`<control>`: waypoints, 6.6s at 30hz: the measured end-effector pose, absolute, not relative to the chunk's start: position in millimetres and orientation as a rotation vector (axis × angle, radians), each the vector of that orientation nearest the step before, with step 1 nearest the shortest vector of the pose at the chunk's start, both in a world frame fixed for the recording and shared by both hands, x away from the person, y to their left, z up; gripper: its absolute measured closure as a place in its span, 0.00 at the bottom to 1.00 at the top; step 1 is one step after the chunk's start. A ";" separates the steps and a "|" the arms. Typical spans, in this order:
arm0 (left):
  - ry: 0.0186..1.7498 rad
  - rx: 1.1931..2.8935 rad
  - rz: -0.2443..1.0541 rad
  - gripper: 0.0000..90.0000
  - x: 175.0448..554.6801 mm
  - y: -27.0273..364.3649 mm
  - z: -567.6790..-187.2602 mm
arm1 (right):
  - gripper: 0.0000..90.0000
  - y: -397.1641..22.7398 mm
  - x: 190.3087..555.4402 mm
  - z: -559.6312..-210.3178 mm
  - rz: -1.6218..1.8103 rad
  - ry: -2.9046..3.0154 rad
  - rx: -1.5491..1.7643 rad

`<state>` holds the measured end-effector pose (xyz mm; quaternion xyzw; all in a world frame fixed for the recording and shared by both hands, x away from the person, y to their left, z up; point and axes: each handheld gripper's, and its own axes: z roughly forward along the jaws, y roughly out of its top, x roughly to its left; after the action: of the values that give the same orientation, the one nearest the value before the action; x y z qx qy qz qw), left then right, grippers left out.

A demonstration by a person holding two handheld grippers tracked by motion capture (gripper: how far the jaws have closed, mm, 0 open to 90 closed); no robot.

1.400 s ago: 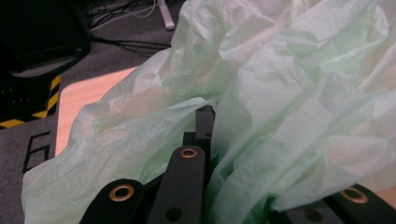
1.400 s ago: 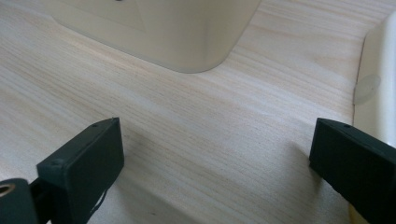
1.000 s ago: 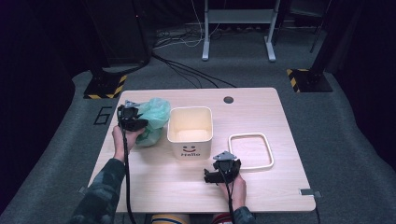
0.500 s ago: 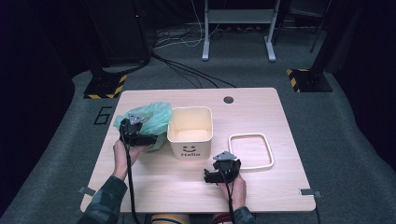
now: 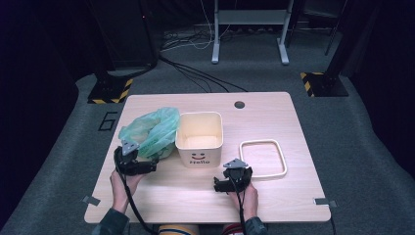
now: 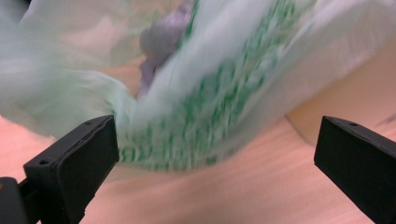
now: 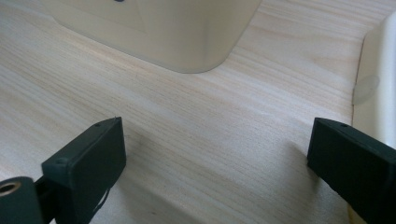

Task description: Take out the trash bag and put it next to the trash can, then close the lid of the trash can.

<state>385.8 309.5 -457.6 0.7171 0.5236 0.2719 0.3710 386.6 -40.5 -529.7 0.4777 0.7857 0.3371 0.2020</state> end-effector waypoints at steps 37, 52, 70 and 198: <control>1.468 1.946 0.602 0.00 369.2 308.9 -530.8 | 0.04 -62.6 378.1 -524.2 1.071 2.211 1.332; 1.469 1.944 0.602 0.00 369.3 308.6 -530.8 | 0.13 -157.5 380.1 -474.0 0.992 2.008 1.375; 1.448 1.955 0.598 0.01 369.6 307.4 -530.7 | 0.36 -237.6 428.1 -510.0 0.821 2.066 1.573; 1.441 1.948 0.607 0.04 369.2 305.2 -530.4 | 0.90 -80.7 479.3 -354.4 0.867 1.963 1.534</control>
<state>369.2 305.2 -530.4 0.7398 0.5472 0.2305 0.3165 479.3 -80.7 -354.4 0.5632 0.7208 0.3182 0.2491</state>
